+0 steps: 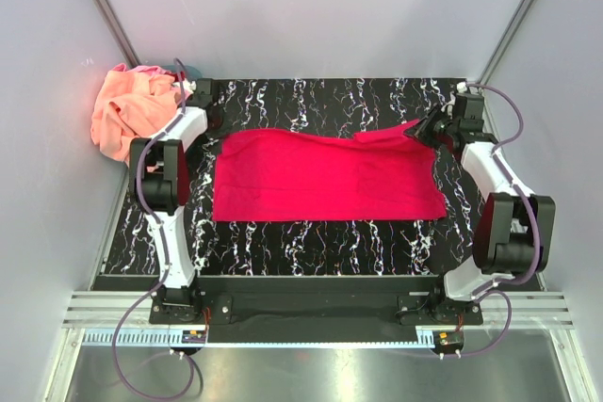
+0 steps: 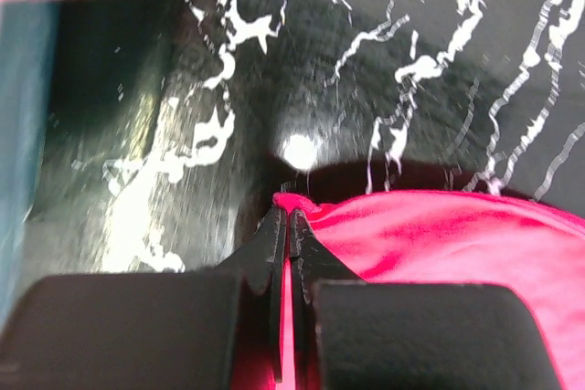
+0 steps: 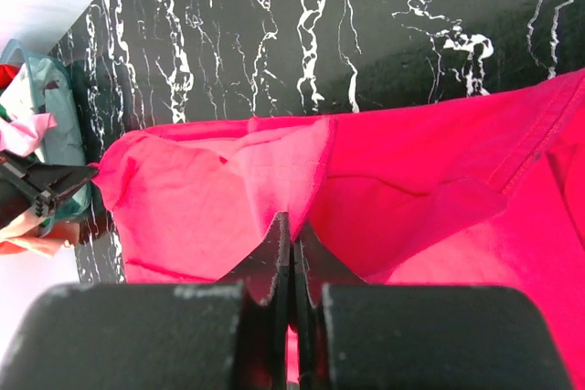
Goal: Fold and stack the t-shirts
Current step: Fold the tshirt
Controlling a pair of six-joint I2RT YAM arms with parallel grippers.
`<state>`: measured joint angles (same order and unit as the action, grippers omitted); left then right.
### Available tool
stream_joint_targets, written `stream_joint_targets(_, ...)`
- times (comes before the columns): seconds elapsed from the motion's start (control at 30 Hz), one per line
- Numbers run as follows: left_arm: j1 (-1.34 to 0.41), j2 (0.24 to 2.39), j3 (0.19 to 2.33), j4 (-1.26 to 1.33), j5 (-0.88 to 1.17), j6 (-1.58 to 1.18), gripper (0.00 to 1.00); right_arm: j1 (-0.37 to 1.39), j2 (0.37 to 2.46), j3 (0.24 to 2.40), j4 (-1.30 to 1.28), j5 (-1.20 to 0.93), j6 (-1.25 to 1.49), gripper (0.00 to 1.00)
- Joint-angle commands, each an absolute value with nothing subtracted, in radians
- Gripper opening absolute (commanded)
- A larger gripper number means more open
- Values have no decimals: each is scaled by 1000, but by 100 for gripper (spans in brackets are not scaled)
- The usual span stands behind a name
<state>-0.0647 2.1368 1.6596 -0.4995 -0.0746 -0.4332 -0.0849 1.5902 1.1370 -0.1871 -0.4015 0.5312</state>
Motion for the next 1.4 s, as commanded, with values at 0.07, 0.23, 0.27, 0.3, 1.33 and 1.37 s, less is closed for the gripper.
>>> stream_joint_targets(0.07,-67,2003,1591,-407,-72,-399,0,-90,1479,1112,-222,-338,508,0)
stream_joint_targets(0.23,-67,1944,1522,-397,-89,-384,0,-101,1440,1101,-264,-272,499,0)
stream_joint_targets(0.27,-67,1934,1513,-394,-95,-376,0,-104,1430,1098,-273,-265,499,0)
stream_joint_targets(0.3,-67,1916,1493,-388,-109,-373,0,-109,1427,1097,-278,-259,497,0)
stream_joint_targets(1.33,-141,1700,1254,-305,-198,-183,2,-144,1272,997,-357,-98,522,0)
stream_joint_targets(1.37,-141,1689,1238,-296,-202,-183,2,-144,1272,994,-362,-95,523,0)
